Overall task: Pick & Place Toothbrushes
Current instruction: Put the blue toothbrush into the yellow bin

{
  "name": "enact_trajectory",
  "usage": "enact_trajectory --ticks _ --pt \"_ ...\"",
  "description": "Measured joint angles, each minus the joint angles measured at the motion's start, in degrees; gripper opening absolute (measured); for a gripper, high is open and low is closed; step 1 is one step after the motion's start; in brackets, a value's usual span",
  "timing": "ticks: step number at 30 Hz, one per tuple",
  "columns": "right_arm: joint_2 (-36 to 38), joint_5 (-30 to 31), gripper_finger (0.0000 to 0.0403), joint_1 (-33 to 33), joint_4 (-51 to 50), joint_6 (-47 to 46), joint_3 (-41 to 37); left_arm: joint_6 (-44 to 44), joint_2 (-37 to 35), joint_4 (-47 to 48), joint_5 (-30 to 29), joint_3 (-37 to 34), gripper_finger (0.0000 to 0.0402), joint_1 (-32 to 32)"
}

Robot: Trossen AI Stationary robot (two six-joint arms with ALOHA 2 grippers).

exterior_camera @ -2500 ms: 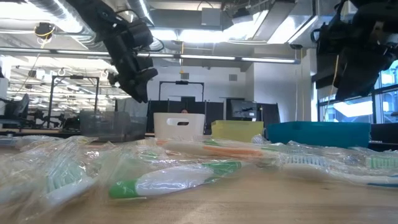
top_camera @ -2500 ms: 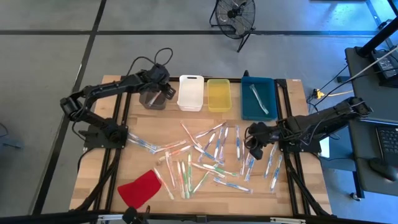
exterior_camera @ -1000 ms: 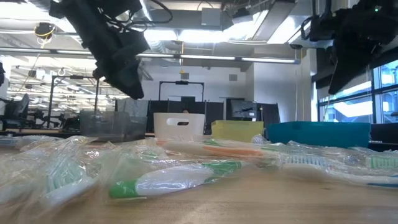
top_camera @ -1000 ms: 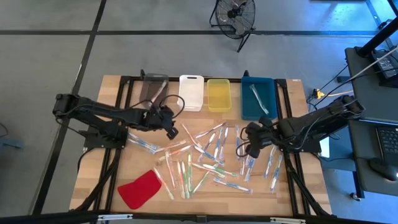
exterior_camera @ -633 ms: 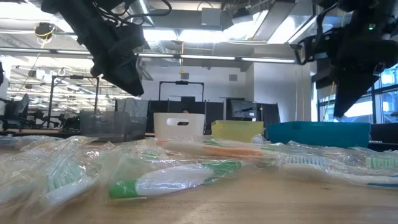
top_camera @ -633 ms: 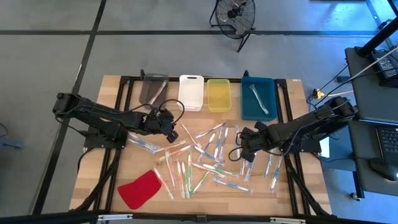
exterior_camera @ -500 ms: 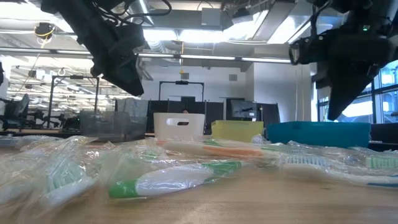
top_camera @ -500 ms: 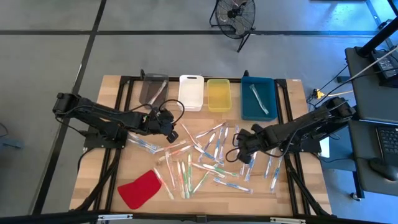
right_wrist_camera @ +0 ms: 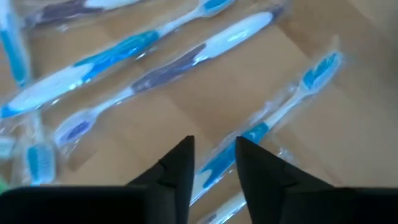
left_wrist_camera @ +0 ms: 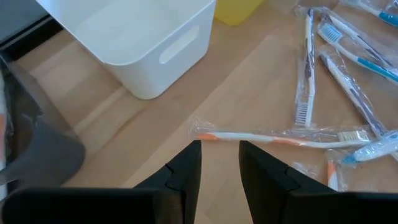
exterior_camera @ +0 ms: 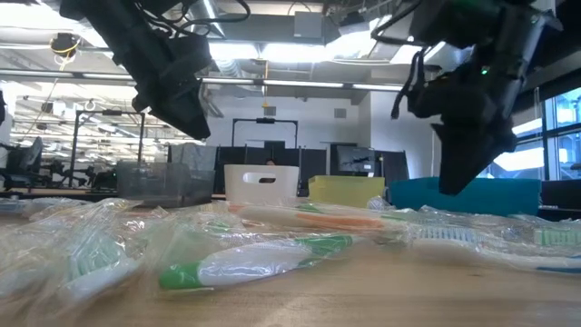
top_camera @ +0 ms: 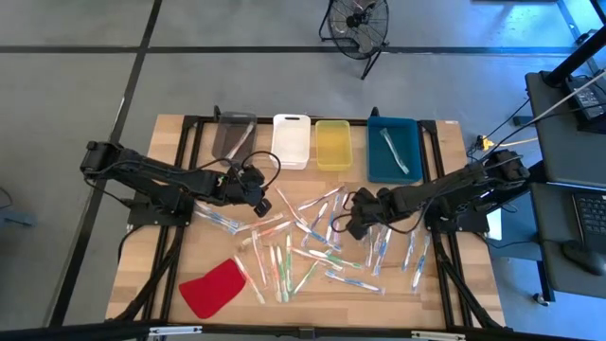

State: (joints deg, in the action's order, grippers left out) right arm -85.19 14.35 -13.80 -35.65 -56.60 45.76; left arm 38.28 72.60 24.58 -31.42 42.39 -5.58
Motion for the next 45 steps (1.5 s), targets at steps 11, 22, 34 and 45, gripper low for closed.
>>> enact_trajectory --ticks 11,22,34,45 --pt "-0.02 3.42 0.0216 8.17 -2.45 -5.36 -0.80 -0.98 0.00 0.02 0.04 0.00 0.0102 0.00" --pt "-0.02 2.70 0.0187 12.96 1.74 -3.26 -2.54 -1.09 0.00 0.04 0.09 0.00 0.0102 0.00" --pt "-1.64 2.74 0.0155 13.12 2.35 -2.97 -2.56 -1.09 0.02 0.06 0.17 0.00 0.0102 0.00" --pt "-7.80 1.73 0.0169 13.07 4.65 -2.78 -2.39 -1.07 0.02 0.02 0.46 -0.02 0.0102 0.00"
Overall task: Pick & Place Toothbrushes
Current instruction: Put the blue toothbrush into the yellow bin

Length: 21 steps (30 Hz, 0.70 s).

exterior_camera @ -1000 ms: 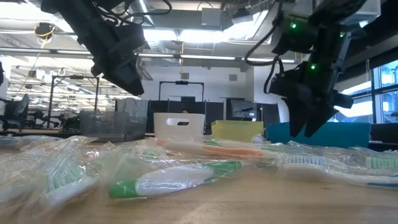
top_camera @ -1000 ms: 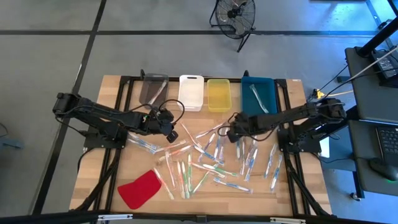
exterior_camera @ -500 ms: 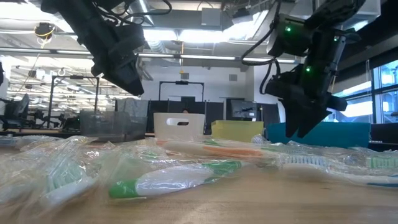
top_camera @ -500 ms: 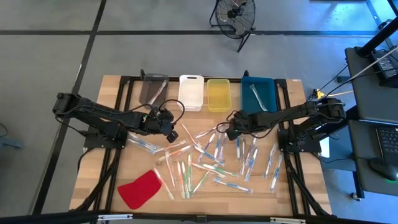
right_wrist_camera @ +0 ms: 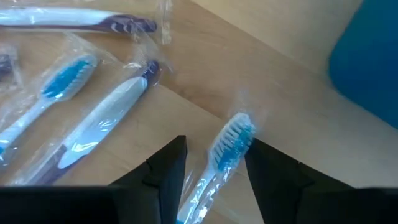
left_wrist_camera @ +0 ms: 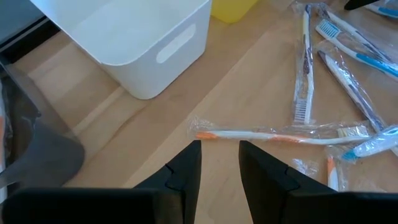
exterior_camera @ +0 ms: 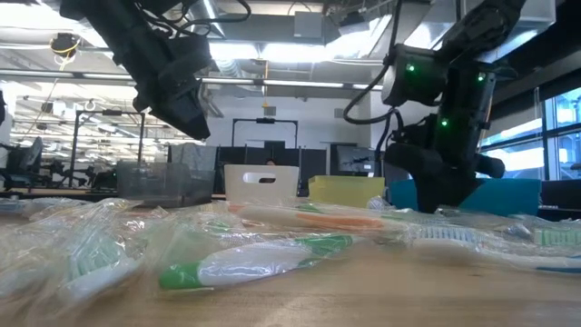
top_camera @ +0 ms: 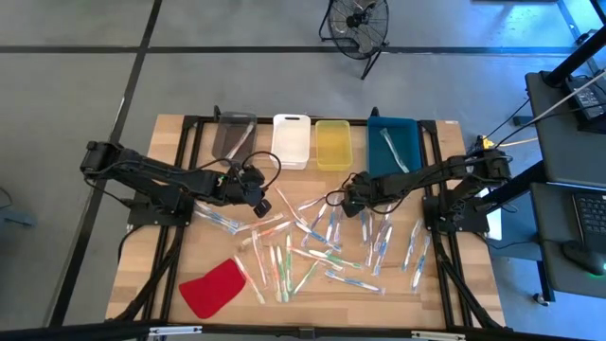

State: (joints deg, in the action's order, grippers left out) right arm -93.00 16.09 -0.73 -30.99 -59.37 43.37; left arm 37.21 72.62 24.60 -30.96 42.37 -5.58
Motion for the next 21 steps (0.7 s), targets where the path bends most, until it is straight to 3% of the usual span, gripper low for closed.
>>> enact_trajectory --ticks 4,14,17,21 --pt "-0.10 -0.04 0.0150 0.00 0.13 -0.49 0.03 0.00 0.00 0.00 0.00 0.00 0.0102 0.00" --pt "0.54 -0.45 0.0043 0.00 0.29 -1.44 -0.08 -0.01 0.00 0.01 0.04 0.01 0.0102 0.00" --pt "1.16 -0.47 0.0038 0.04 0.13 -1.48 -0.20 -0.02 0.00 0.02 0.48 0.00 0.0102 0.00" --pt "2.39 -0.48 0.0063 0.04 0.00 -1.55 -0.30 -0.02 0.00 0.00 0.50 0.00 0.0102 0.00"
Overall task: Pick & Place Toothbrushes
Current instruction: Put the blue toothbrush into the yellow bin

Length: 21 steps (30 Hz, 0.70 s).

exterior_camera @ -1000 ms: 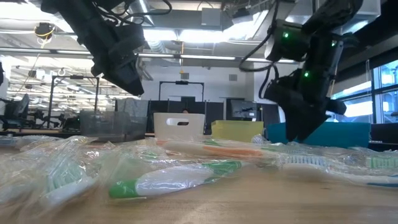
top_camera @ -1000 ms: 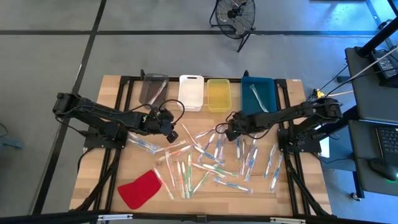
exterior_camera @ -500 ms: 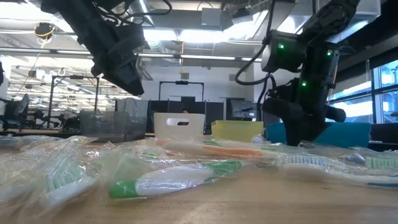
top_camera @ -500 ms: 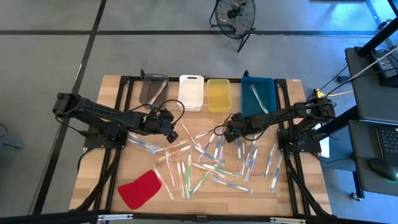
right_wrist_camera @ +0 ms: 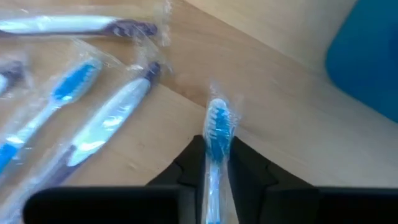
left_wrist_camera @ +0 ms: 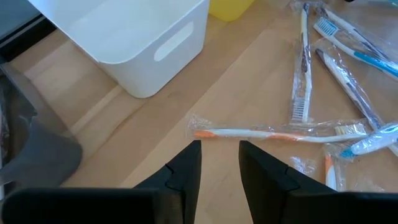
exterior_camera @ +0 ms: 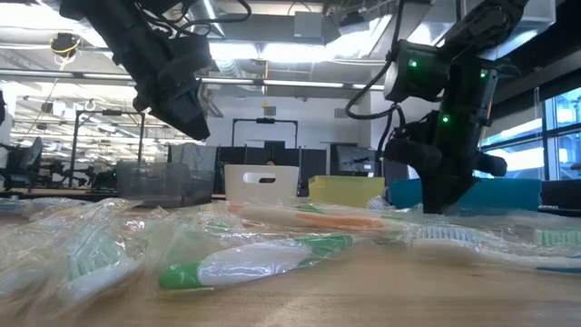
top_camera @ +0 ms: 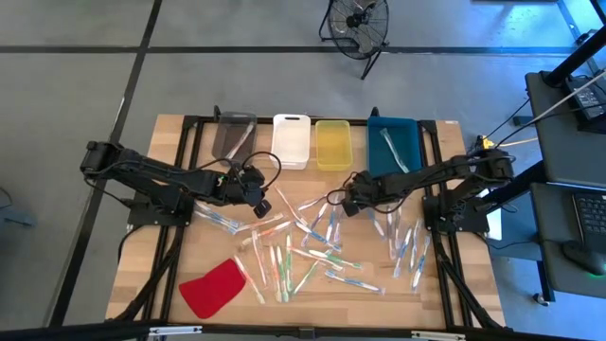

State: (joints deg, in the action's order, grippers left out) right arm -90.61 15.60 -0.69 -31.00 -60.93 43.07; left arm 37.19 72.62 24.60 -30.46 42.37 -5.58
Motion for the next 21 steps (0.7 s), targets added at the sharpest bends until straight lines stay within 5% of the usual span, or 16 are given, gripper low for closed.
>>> enact_trajectory --ticks 11,21 --pt "7.22 -0.37 0.0040 0.00 0.58 2.06 0.03 -0.44 0.00 0.00 0.03 0.00 0.0102 0.00" --pt "16.70 0.32 0.0061 0.00 9.46 10.24 0.13 -0.46 0.00 0.02 0.06 0.00 0.0102 0.00"
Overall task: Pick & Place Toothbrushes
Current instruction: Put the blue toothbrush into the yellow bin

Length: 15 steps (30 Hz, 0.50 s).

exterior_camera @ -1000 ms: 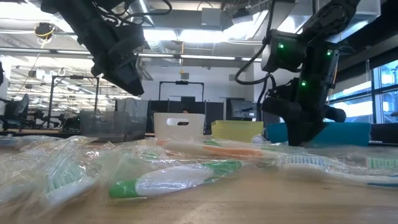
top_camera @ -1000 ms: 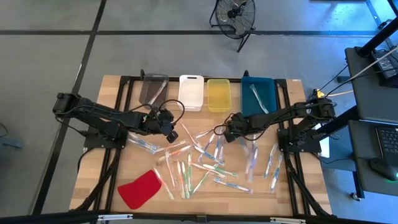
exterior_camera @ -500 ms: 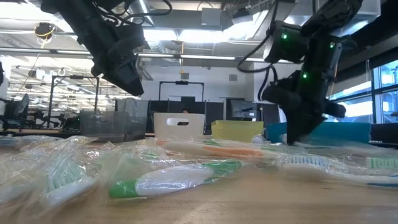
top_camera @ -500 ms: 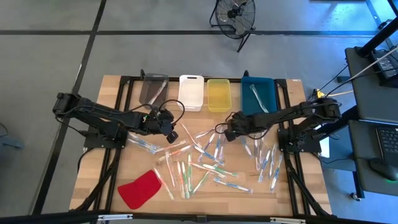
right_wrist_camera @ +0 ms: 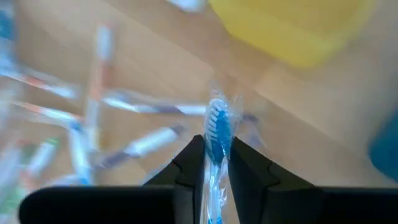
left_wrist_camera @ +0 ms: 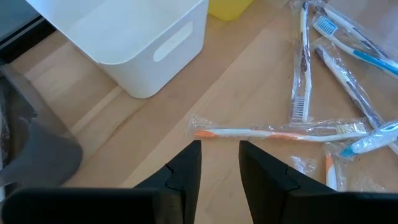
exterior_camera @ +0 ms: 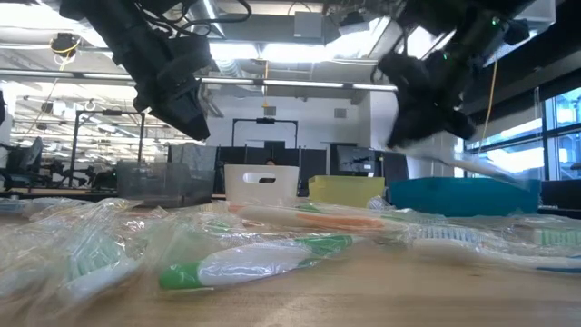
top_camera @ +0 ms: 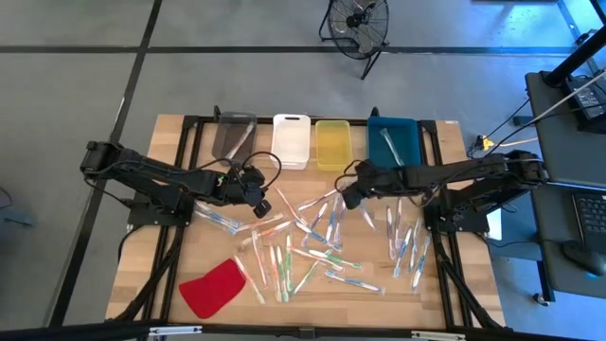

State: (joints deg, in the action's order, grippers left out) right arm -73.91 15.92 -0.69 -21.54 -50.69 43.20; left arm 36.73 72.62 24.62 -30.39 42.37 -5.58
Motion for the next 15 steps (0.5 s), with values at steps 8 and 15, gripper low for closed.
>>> enact_trajectory --ticks 8,15 --pt "1.58 -0.40 0.0050 1.64 11.40 8.61 0.00 0.00 0.00 -0.13 0.00 0.00 0.0102 0.00" --pt "1.58 -1.99 0.0064 4.84 19.26 15.20 0.00 0.00 0.00 -0.16 0.00 0.00 0.0102 0.00"
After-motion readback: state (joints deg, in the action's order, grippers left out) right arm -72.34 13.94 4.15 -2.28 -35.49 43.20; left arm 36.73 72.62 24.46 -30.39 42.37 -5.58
